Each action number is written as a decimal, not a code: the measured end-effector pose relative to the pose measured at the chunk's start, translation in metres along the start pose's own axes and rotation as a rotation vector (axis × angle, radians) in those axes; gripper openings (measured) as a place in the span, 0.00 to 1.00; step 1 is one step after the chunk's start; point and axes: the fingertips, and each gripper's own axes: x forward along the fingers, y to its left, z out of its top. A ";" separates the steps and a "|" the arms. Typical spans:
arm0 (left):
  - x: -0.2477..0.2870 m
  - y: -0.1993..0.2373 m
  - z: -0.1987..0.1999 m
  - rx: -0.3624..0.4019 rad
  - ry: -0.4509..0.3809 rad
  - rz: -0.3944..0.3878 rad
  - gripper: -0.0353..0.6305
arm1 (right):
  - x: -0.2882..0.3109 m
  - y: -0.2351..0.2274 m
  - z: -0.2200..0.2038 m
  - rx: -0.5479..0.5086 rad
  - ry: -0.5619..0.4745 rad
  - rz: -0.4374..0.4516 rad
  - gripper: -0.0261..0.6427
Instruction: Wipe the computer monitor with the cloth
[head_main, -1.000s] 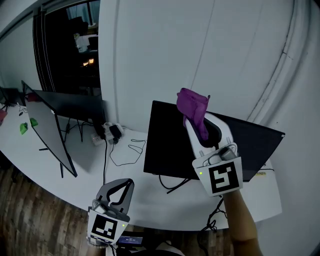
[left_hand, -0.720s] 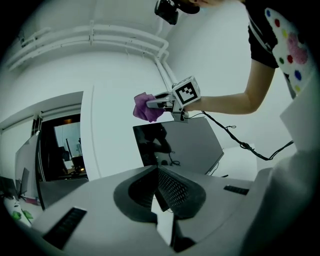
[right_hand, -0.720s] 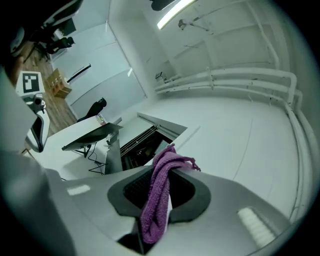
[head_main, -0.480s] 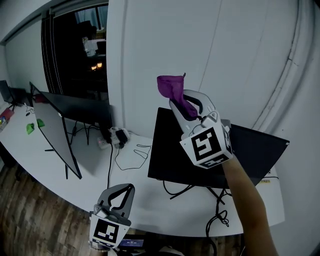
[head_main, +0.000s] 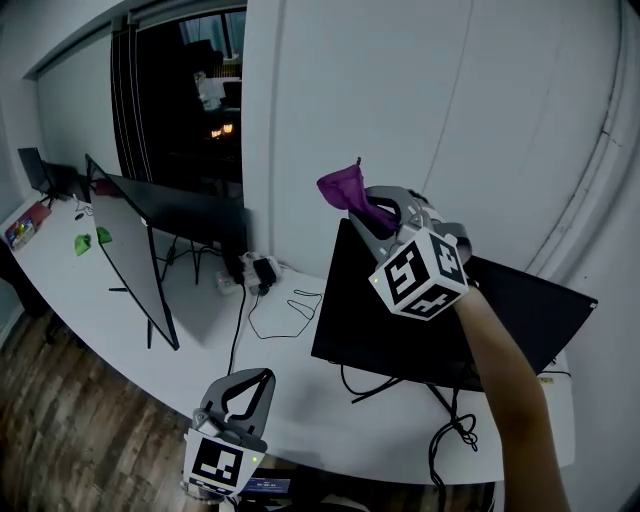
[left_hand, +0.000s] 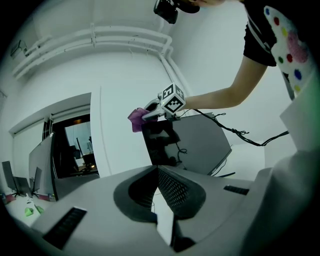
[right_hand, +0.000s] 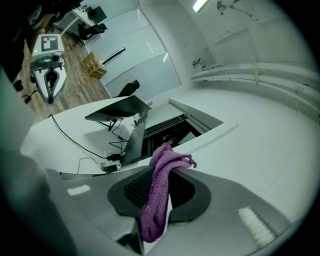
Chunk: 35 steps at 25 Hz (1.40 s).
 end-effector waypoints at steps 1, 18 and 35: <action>0.000 0.000 -0.001 -0.001 0.003 0.006 0.06 | 0.002 0.003 -0.002 -0.006 0.002 0.015 0.16; 0.011 -0.014 0.005 0.011 0.000 0.004 0.06 | -0.007 0.012 -0.018 -0.067 0.019 0.094 0.16; 0.039 -0.049 0.013 0.020 -0.012 -0.092 0.06 | -0.062 0.005 -0.059 -0.088 0.087 0.050 0.16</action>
